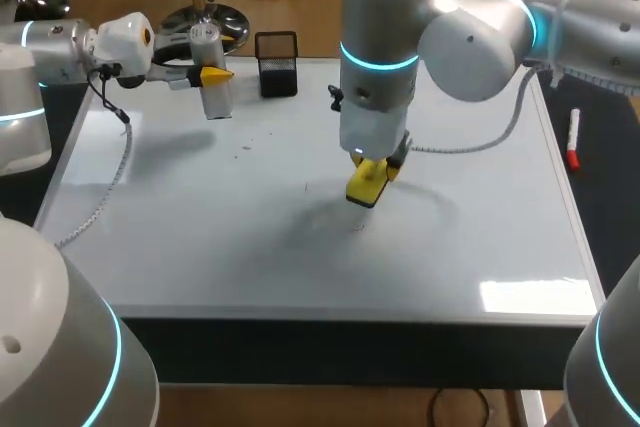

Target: Pick up the inspection probe, press it on each red-marked spot on the whiteboard one by one, put down the probe, pick up the eraser, and wipe off all the red marks.

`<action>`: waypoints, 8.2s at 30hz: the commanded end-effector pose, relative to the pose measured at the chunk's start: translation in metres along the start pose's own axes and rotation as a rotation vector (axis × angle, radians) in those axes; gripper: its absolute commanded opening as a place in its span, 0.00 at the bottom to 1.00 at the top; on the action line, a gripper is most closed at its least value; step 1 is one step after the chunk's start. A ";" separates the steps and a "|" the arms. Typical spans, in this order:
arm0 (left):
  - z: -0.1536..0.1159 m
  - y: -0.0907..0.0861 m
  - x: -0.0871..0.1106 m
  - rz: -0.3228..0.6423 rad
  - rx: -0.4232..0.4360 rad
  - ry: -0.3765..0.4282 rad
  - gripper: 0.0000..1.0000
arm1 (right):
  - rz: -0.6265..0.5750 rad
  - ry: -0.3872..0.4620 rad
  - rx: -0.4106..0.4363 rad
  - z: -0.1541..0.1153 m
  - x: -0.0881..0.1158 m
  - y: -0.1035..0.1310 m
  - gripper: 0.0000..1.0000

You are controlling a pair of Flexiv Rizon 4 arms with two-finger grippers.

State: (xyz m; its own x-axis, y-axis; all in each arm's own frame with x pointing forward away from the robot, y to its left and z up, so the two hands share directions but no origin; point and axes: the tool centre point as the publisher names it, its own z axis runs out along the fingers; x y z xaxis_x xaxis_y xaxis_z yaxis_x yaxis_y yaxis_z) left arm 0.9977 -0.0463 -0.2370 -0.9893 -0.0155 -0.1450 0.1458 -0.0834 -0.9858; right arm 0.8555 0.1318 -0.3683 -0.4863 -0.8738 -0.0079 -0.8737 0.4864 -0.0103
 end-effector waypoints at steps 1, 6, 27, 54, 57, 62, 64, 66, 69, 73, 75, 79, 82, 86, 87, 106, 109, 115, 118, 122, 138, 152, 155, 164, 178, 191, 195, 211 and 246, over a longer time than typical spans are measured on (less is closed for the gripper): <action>0.001 -0.002 0.001 0.001 -0.002 -0.002 0.00 | -0.004 0.002 0.001 -0.009 0.003 -0.001 0.00; 0.001 -0.002 0.001 0.001 -0.002 -0.002 0.00 | 0.006 -0.016 -0.015 -0.003 -0.010 0.021 0.00; 0.001 -0.002 0.001 0.001 -0.002 -0.002 0.00 | 0.074 0.003 -0.106 0.047 -0.036 0.113 0.00; 0.001 -0.002 0.001 0.001 -0.002 -0.002 0.00 | 0.209 0.054 -0.138 0.093 0.012 0.116 0.00; 0.001 -0.002 0.001 0.001 -0.002 -0.002 0.00 | 0.229 0.051 -0.145 0.097 0.021 0.108 0.00; 0.001 -0.002 0.001 0.001 -0.002 -0.002 0.00 | 0.242 0.049 -0.152 0.100 0.033 0.091 0.00; 0.001 -0.002 0.001 0.001 -0.002 -0.002 0.00 | 0.242 0.054 -0.153 0.100 0.036 0.084 0.00; 0.001 -0.002 0.001 0.001 -0.002 -0.002 0.00 | 0.241 0.058 -0.154 0.102 0.039 0.078 0.00; 0.001 -0.002 0.001 0.001 -0.002 -0.002 0.00 | 0.237 0.068 -0.160 0.103 0.040 0.071 0.00; 0.001 -0.002 0.001 0.001 -0.002 -0.002 0.00 | 0.230 0.073 -0.160 0.103 0.041 0.067 0.00; 0.001 -0.002 0.001 0.001 -0.002 -0.002 0.00 | 0.222 0.073 -0.159 0.102 0.039 0.066 0.00; 0.001 -0.002 0.001 0.001 -0.002 -0.002 0.00 | 0.210 0.063 -0.149 0.095 0.036 0.067 0.00; 0.001 -0.002 0.001 0.001 -0.002 -0.002 0.00 | 0.191 0.045 -0.128 0.078 0.033 0.065 0.00; 0.001 -0.002 0.001 0.001 -0.002 -0.002 0.00 | 0.151 0.016 -0.074 0.040 0.025 0.058 0.00; 0.001 -0.002 0.001 0.001 -0.002 -0.002 0.00 | 0.140 0.006 -0.062 0.031 0.023 0.056 0.00; 0.001 -0.002 0.001 0.001 -0.002 -0.002 0.00 | 0.089 -0.063 0.011 -0.015 0.010 0.033 0.00; 0.001 -0.002 0.001 0.001 -0.002 -0.002 0.00 | 0.091 -0.067 0.012 -0.019 0.012 0.021 0.00; 0.001 -0.002 0.001 0.001 -0.002 -0.002 0.00 | 0.078 -0.053 0.018 -0.026 0.017 -0.024 0.00; 0.001 -0.002 0.001 0.001 -0.002 -0.002 0.00 | 0.055 -0.046 0.012 -0.030 0.020 -0.050 0.00; 0.001 -0.002 0.001 0.001 -0.002 -0.002 0.00 | 0.032 -0.038 -0.008 -0.031 0.023 -0.086 0.00; 0.001 -0.002 0.001 0.001 -0.002 -0.002 0.00 | -0.051 -0.097 -0.093 -0.023 0.029 -0.199 0.00; 0.001 -0.002 0.001 0.001 -0.002 -0.002 0.00 | -0.338 -0.098 -0.088 -0.001 -0.021 -0.232 0.00; 0.001 -0.002 0.001 0.001 -0.002 -0.002 0.00 | -0.393 -0.098 -0.087 0.005 -0.036 -0.236 0.00; 0.001 -0.002 0.001 0.001 -0.002 -0.002 0.00 | -0.560 -0.097 -0.088 0.014 -0.081 -0.239 0.00; 0.001 -0.002 0.001 0.001 -0.002 -0.002 0.00 | -0.617 -0.109 -0.124 0.024 -0.139 -0.237 0.00; 0.001 -0.002 0.001 0.001 -0.002 -0.002 0.00 | -0.561 -0.114 -0.141 0.041 -0.161 -0.240 0.00; 0.001 -0.002 0.001 0.001 -0.002 -0.002 0.00 | -0.558 -0.109 -0.151 0.048 -0.166 -0.239 0.00; 0.001 -0.002 0.001 0.001 -0.002 -0.002 0.00 | -0.509 -0.090 -0.106 0.053 -0.169 -0.230 1.00; 0.001 -0.002 0.001 0.001 -0.002 -0.002 0.00 | 0.173 -0.528 -0.232 -0.098 -0.100 -0.215 1.00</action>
State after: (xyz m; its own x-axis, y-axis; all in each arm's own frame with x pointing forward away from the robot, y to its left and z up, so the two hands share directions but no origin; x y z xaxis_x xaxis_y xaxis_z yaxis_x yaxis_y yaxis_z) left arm 0.9976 -0.0463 -0.2370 -0.9893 -0.0155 -0.1450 0.1458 -0.0834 -0.9858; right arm 1.1031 0.1283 -0.2878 -0.5933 -0.6642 -0.4549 -0.8049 0.4969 0.3243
